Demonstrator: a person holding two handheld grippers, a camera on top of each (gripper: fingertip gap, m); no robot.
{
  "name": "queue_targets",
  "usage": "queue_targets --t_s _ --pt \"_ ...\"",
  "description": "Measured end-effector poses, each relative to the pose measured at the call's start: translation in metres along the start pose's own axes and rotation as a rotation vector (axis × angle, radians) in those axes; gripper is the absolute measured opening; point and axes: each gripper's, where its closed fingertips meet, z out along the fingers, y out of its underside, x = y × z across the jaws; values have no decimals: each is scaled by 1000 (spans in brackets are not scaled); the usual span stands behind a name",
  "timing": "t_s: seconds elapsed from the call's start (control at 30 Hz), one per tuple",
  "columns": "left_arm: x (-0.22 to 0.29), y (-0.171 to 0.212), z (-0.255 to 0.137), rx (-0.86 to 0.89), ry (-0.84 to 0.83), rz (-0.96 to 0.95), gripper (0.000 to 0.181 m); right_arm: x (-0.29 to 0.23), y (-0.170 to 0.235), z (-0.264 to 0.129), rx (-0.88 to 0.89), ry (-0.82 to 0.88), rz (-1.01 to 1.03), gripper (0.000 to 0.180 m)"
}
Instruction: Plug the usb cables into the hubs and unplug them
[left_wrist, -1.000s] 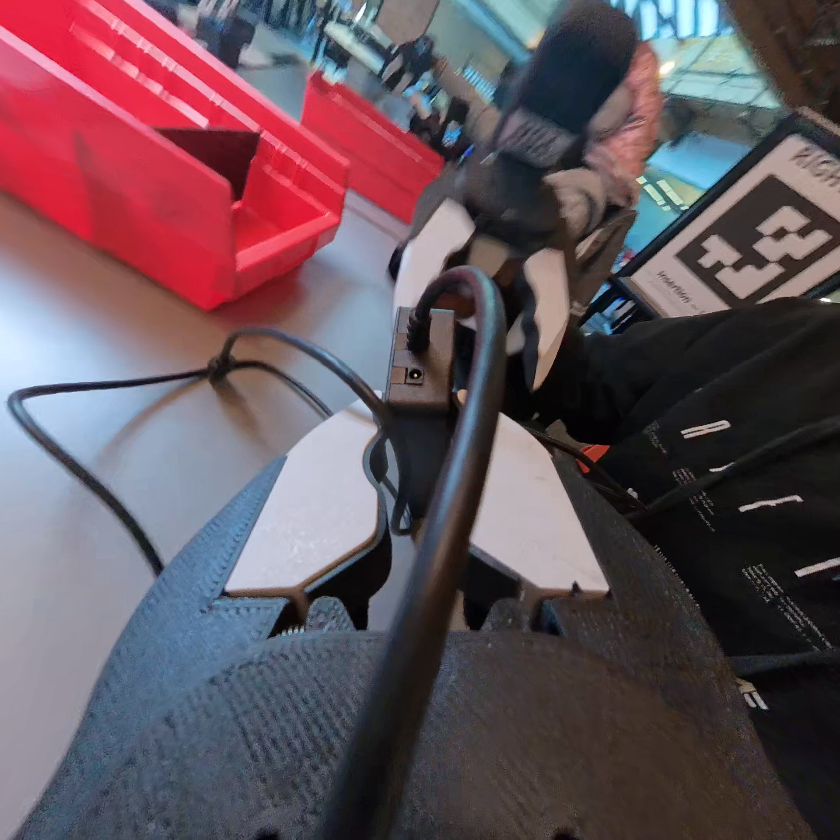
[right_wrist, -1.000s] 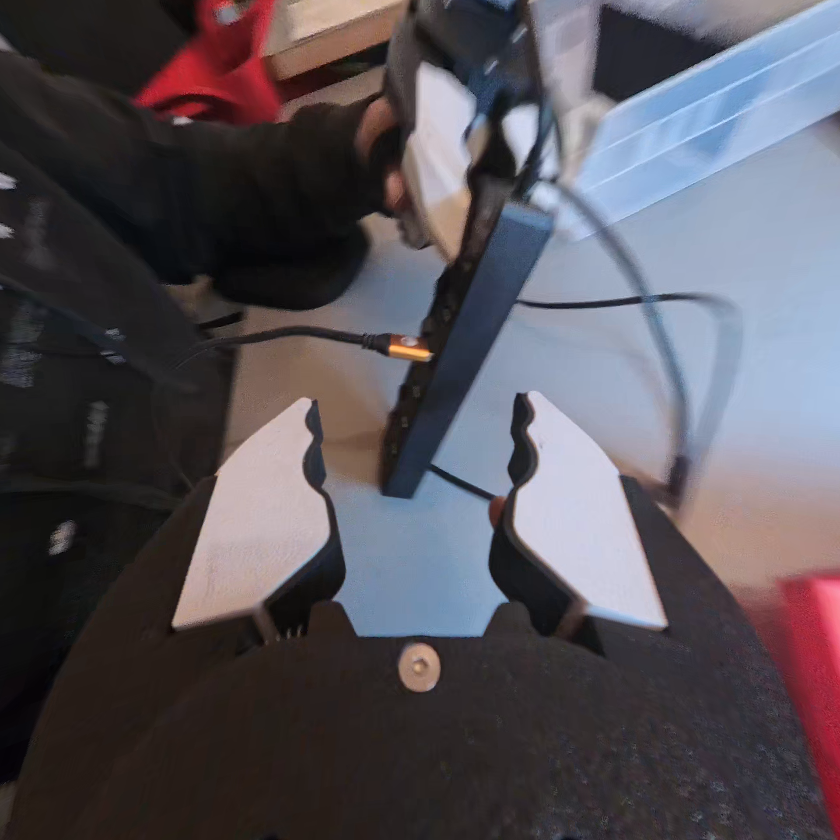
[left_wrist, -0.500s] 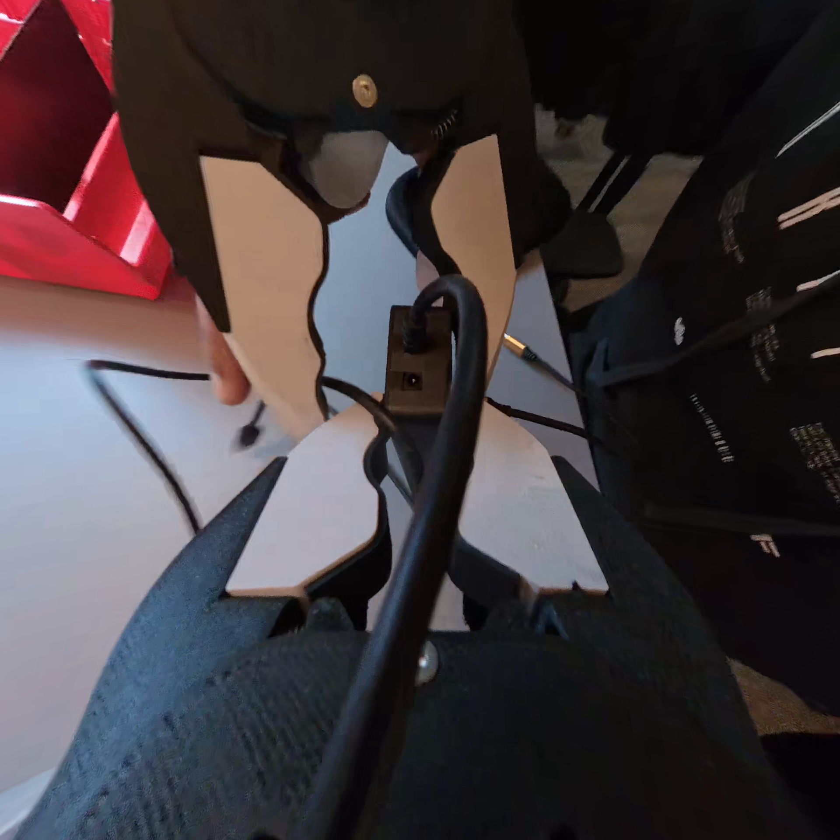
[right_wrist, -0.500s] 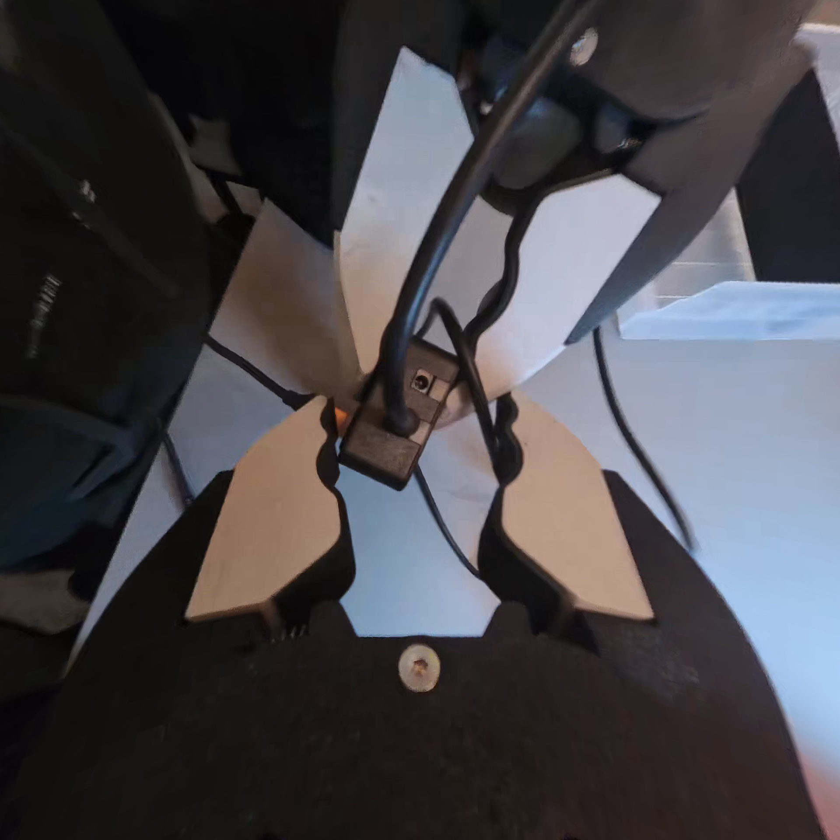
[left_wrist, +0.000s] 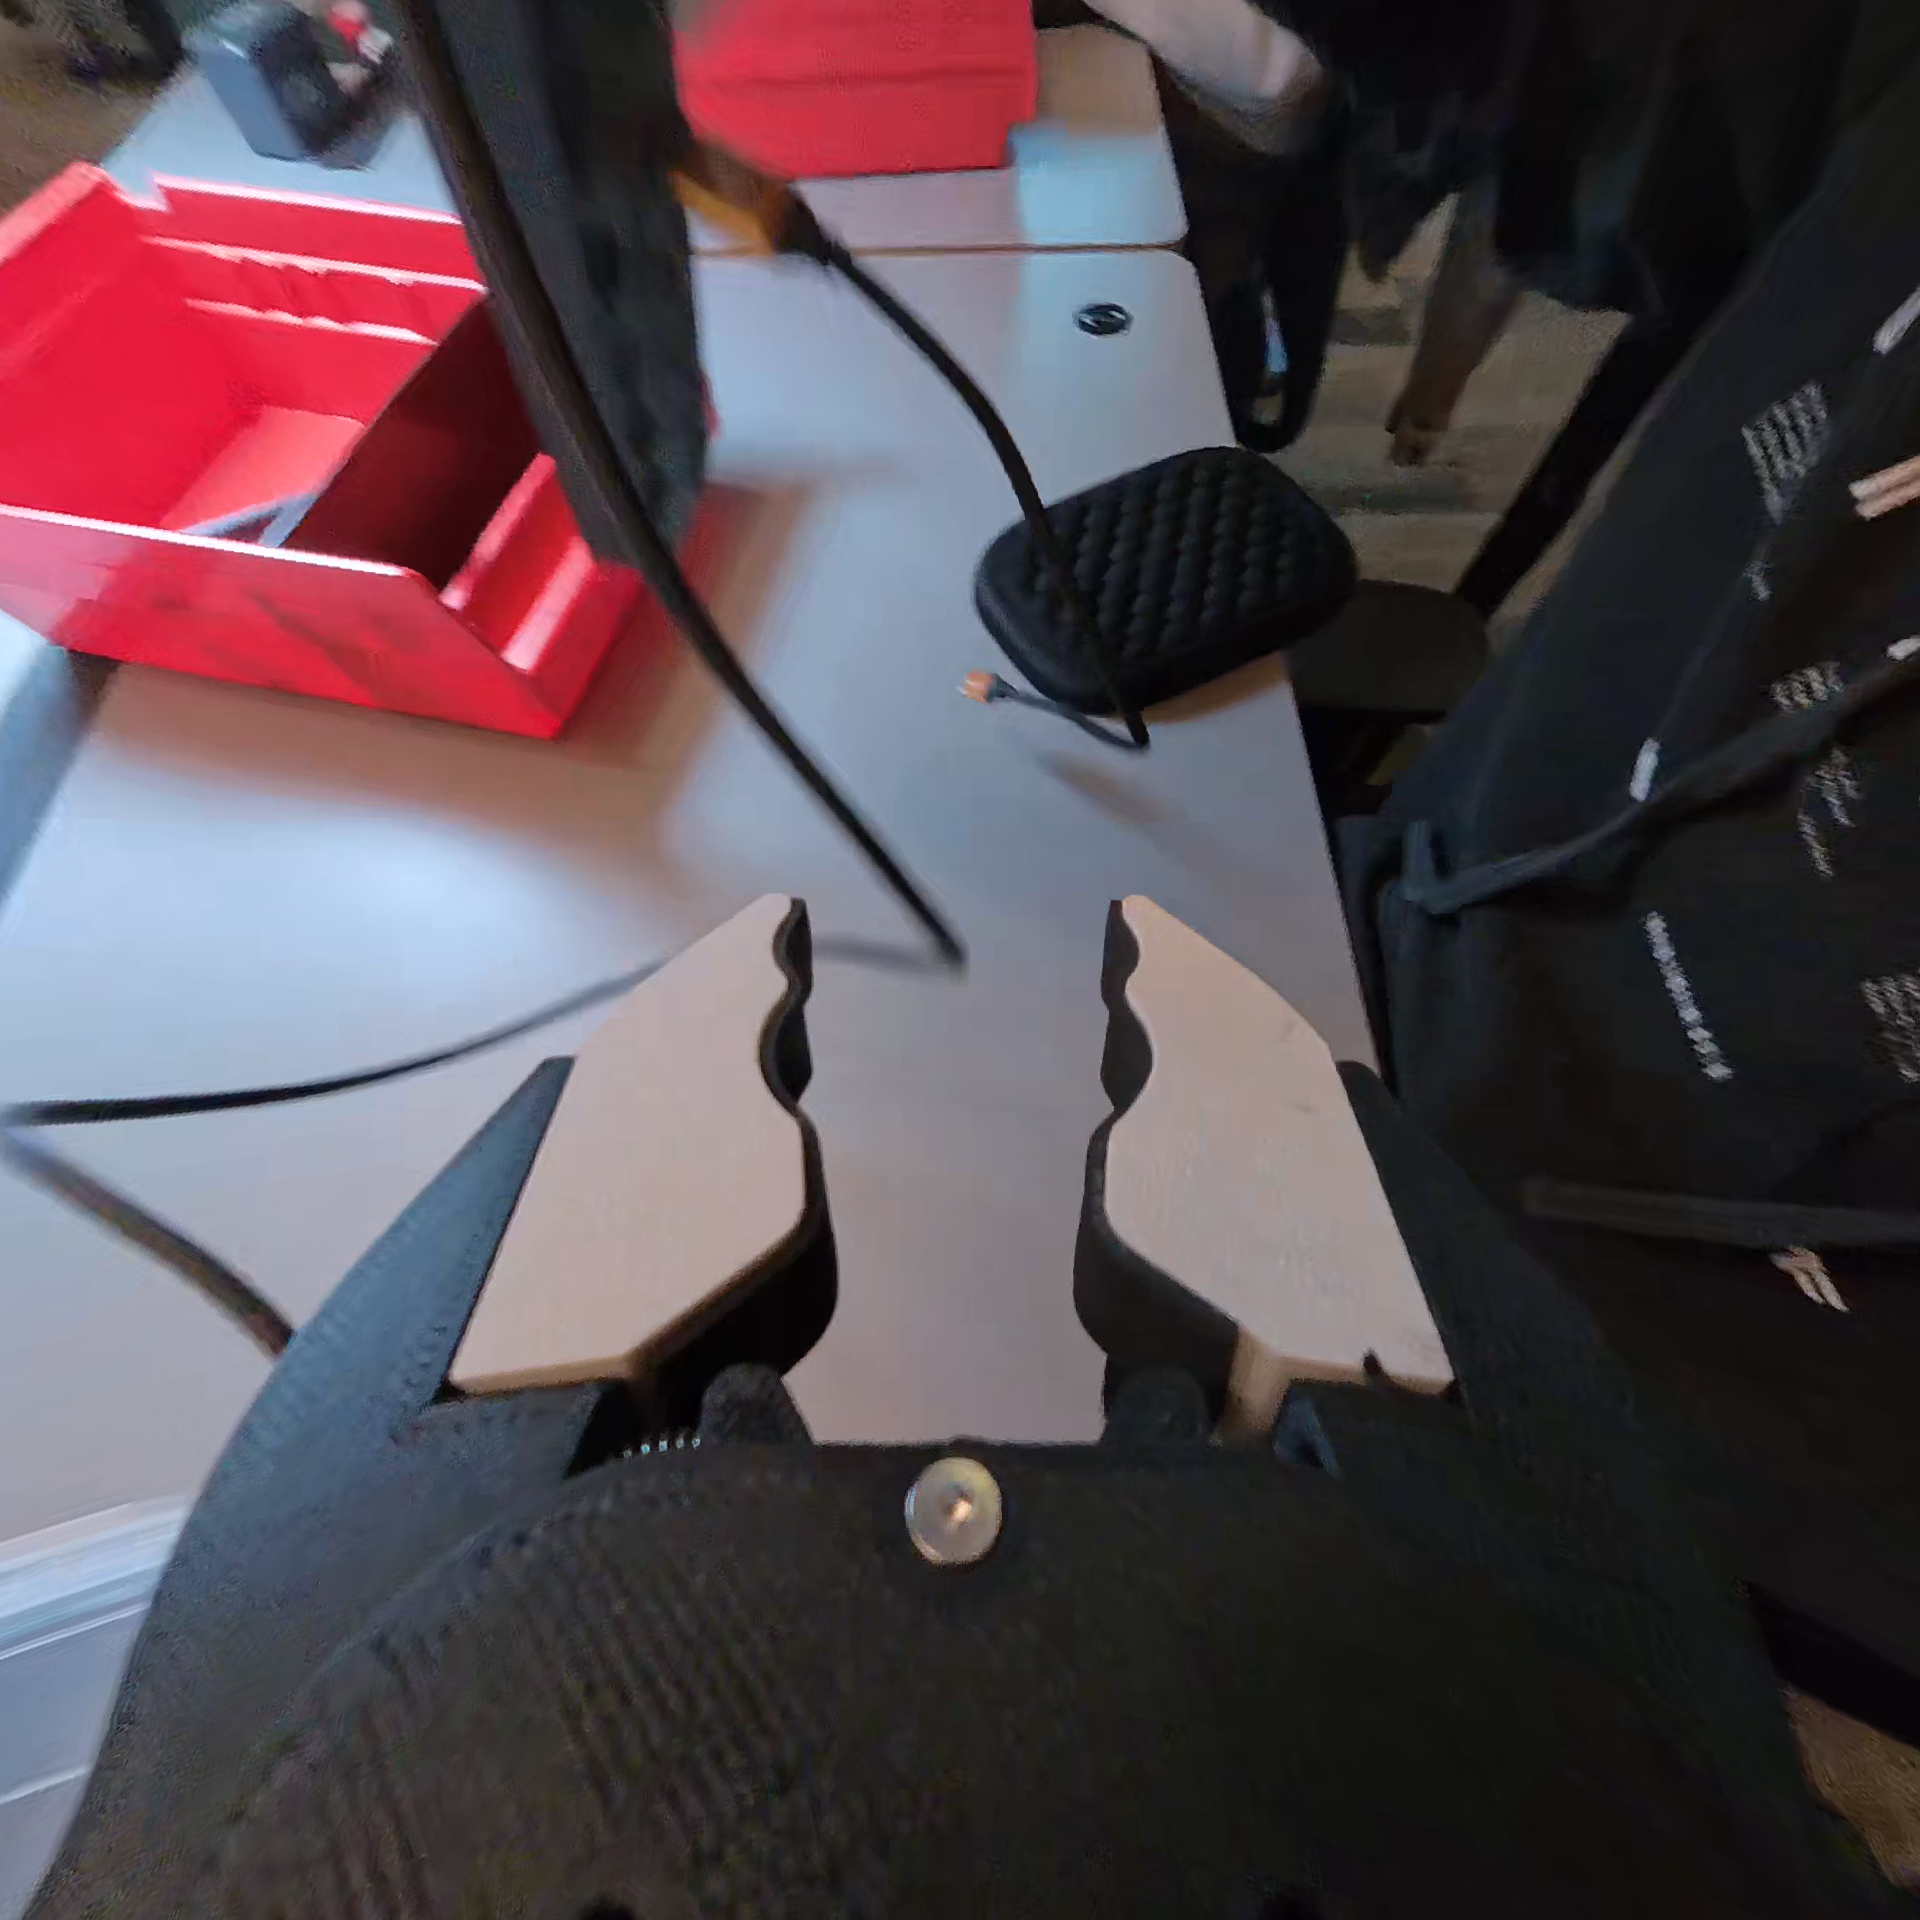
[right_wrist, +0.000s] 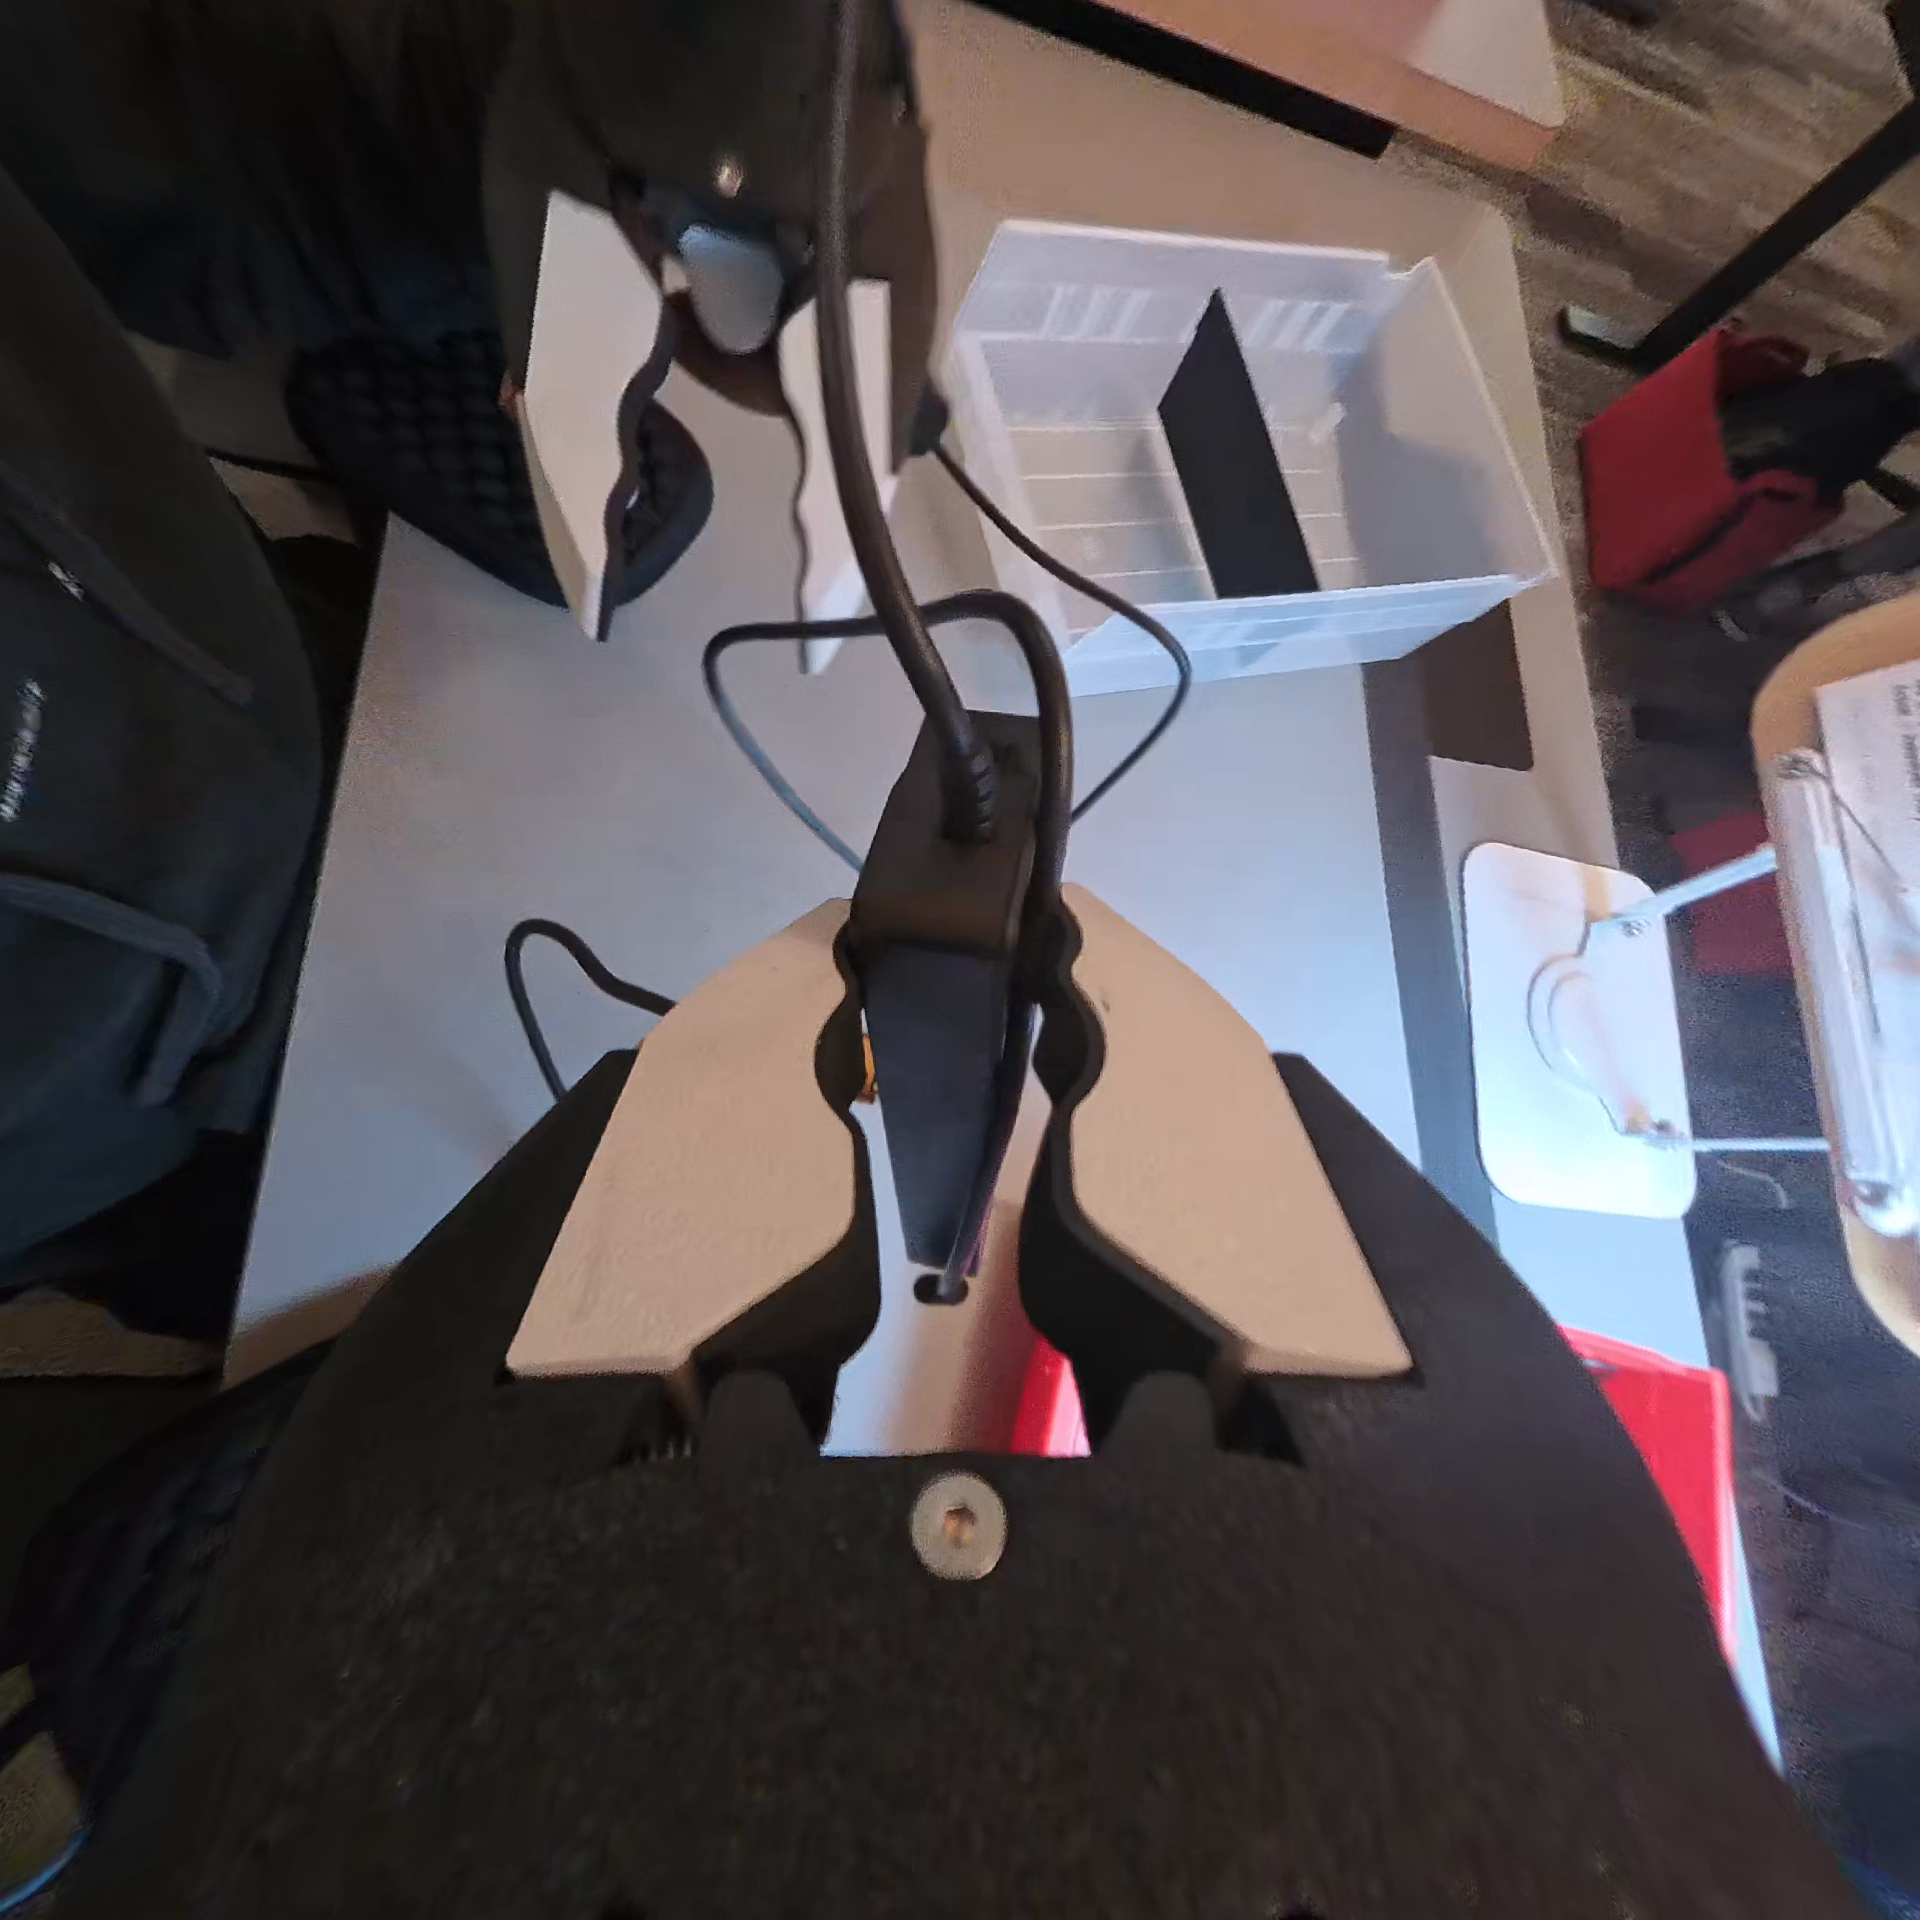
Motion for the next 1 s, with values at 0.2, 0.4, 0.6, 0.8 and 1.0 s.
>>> queue_targets --t_s 0.2,0.4,0.6,0.8,1.0 --pt "30 11 2 -5 152 11 49 44 -19 -62 38 128 81 29" --pt "43 30 18 0 234 -44 48 134 -13 -131 -10 489 144 30" --pt "38 52 48 -5 273 -150 46 234 40 -177 -133 912 180 30" --pt "29 58 54 20 281 -225 42 266 132 -132 26 863 520 29" --pt "23 66 55 26 289 -280 40 257 238 -74 239 763 851 30"
